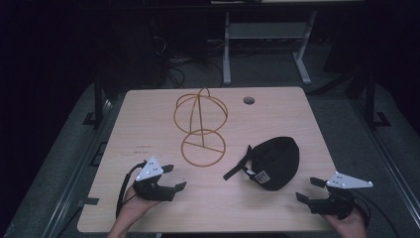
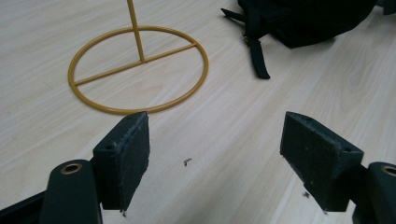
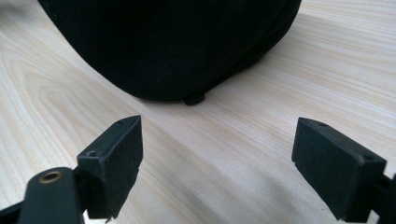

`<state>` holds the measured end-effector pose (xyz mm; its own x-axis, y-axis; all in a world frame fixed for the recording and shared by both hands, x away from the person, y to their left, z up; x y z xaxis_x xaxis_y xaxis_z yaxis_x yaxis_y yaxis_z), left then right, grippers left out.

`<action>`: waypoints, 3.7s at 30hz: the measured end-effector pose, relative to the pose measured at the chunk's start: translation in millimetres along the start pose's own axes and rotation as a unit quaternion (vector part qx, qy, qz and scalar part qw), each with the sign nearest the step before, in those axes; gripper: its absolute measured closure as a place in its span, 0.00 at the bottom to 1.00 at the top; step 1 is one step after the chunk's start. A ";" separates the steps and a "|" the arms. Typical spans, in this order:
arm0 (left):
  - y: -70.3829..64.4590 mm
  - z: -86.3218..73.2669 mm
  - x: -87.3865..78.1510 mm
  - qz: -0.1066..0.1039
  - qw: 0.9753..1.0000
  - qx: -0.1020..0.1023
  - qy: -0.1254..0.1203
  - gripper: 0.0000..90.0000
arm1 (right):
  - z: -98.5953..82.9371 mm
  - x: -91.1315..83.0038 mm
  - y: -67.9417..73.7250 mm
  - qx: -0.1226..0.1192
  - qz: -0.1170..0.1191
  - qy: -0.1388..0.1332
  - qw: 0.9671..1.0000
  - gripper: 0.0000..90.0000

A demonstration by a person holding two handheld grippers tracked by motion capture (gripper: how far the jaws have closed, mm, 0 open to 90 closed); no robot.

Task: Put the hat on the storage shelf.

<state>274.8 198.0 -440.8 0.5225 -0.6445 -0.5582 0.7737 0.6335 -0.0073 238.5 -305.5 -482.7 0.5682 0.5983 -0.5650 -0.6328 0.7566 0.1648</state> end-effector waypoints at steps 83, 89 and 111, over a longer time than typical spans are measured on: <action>-126.6 135.1 143.0 -0.195 0.960 0.180 0.093 0.48 | 6.6 0.7 9.0 -0.009 0.007 -0.024 1.000 0.18; -129.1 132.8 147.2 -0.196 0.956 0.197 0.095 0.67 | 7.2 3.1 8.6 -0.009 0.007 -0.022 1.000 0.18; -130.9 158.2 135.0 -0.217 0.943 0.240 0.076 0.91 | 25.7 10.3 13.5 -0.007 0.031 -0.065 0.997 0.22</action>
<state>300.7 -39.6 -383.9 0.0904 -0.7068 -0.7016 0.9950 0.0335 0.0944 249.4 -282.4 -465.5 0.5906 0.6739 -0.4439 -0.6760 0.7135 0.1839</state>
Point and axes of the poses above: each handheld gripper's, and its own axes: x roughly forward along the jaws, z roughly out of its top, y roughly to its left, the point moved 2 cm from there along x, roughly forward along the jaws, and after that the axes turned 2 degrees about z, right-handed, at the moved point
